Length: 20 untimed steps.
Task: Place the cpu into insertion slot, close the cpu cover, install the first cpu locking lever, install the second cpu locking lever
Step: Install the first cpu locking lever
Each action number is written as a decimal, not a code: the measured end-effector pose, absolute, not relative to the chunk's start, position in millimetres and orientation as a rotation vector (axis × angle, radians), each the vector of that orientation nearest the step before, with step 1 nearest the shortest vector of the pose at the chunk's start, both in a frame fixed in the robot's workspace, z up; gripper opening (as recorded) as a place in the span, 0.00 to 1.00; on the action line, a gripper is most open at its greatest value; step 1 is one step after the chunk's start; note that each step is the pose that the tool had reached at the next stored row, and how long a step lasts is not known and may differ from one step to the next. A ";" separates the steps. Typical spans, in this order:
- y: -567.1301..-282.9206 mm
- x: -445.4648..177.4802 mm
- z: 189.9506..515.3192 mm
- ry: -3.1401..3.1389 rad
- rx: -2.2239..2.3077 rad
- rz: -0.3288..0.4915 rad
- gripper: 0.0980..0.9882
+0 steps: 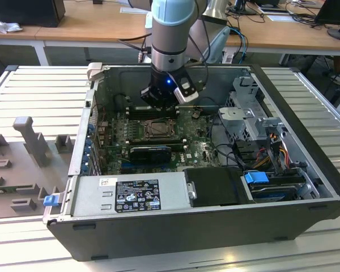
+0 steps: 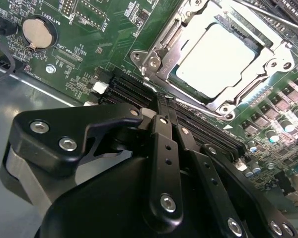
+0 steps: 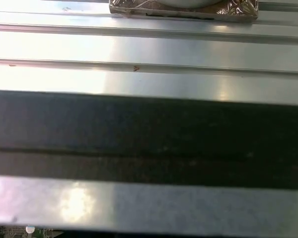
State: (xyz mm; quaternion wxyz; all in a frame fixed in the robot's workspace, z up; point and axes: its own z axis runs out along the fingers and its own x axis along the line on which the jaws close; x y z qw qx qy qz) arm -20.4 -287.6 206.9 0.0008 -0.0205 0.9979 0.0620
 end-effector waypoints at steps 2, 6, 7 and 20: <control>-287.8 -20.4 206.7 3.134 -0.064 0.194 0.01; -289.3 -19.7 206.6 3.133 -0.064 0.194 0.01; -289.5 -19.5 206.6 3.133 -0.064 0.194 0.01; -291.1 -18.8 207.1 3.134 -0.064 0.194 0.01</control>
